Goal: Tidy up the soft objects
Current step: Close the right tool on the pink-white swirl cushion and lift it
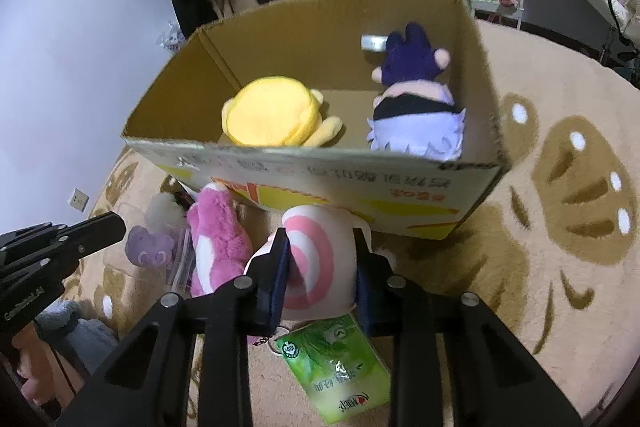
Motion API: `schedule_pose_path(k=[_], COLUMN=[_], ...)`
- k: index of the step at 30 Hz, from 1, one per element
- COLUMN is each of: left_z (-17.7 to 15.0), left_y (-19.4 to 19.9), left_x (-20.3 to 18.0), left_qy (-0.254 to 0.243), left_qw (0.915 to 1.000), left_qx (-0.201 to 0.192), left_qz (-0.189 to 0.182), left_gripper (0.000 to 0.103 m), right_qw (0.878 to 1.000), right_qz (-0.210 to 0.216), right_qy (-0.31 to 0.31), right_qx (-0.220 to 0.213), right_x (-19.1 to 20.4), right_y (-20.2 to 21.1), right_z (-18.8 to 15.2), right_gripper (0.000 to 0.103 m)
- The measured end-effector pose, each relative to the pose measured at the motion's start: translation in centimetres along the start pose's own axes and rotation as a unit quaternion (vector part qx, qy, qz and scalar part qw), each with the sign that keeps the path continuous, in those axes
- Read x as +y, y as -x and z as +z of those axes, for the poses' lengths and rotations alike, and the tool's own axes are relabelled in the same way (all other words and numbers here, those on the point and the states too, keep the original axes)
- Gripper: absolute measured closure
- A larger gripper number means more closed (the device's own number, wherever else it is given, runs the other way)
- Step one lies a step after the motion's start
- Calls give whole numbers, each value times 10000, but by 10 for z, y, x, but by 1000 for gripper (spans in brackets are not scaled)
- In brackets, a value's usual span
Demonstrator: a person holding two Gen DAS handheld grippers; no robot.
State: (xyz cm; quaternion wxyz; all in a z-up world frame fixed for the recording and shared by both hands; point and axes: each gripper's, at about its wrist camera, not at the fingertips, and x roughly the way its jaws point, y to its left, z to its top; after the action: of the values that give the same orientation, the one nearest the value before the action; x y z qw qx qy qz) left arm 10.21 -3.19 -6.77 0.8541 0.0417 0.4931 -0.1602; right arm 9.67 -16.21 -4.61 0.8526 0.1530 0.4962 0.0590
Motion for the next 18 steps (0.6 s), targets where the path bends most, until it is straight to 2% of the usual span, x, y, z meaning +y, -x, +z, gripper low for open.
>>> schedule_pose_path(k=[11, 18], left_z=[8, 15], left_y=[41, 83], left_x=[-5, -13], left_qy=[-111, -268], left_qw=[9979, 9910], left_qx=[-635, -1304], left_qz=[59, 141], left_gripper=[103, 103], right_qw=[9981, 9951], right_qz=[135, 202], right_qy=[139, 191], right_qx=[-589, -948], right_x=[8, 11], right_y=[49, 77], right_z=[5, 10], right_gripper=[73, 73])
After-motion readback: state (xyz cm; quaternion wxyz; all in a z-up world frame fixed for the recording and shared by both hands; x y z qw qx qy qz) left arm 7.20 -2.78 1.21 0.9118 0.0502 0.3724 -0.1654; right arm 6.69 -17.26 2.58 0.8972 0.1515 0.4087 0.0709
